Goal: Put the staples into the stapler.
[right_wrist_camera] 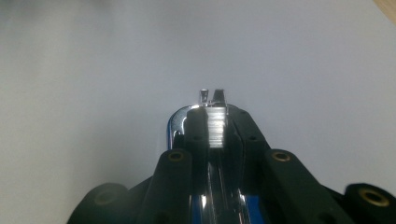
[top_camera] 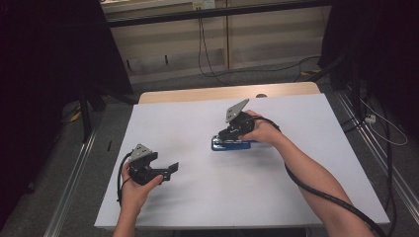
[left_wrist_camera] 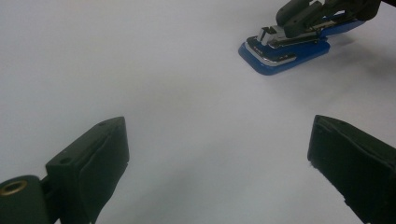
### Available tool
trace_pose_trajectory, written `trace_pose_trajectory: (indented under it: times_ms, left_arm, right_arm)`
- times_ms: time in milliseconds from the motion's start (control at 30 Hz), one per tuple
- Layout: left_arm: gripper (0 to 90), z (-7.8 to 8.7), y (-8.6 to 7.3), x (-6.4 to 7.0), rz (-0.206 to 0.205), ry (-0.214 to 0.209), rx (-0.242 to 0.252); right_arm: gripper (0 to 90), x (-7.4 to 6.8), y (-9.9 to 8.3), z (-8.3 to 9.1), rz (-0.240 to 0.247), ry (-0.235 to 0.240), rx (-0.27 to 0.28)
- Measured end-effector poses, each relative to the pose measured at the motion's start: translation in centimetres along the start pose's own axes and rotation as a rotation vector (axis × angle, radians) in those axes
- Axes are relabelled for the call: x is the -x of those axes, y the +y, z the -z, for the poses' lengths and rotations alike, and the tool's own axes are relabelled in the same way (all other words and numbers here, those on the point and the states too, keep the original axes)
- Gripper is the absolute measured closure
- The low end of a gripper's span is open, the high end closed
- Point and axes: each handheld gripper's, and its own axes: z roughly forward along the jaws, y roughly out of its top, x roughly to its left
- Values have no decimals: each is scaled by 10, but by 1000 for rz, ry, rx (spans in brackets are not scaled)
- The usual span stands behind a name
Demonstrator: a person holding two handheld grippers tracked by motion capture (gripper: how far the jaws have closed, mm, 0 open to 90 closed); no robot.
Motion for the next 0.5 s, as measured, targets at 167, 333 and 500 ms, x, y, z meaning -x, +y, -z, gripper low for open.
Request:
trace_pose_trajectory:
  times_ms: [167, 333, 500]
  left_arm:
    - [56, 0, 0, 0, 1, 1, 0]
    - [56, 0, 0, 0, 4, 0, -2]
    - [56, -1, 0, 0, 5, -2, -3]
  right_arm:
    - [797, 1, 1, -1, 5, 6, -3]
    - [796, 2, 1, -2, 5, 11, 6]
    - [796, 2, 2, -4, 11, 13, 9]
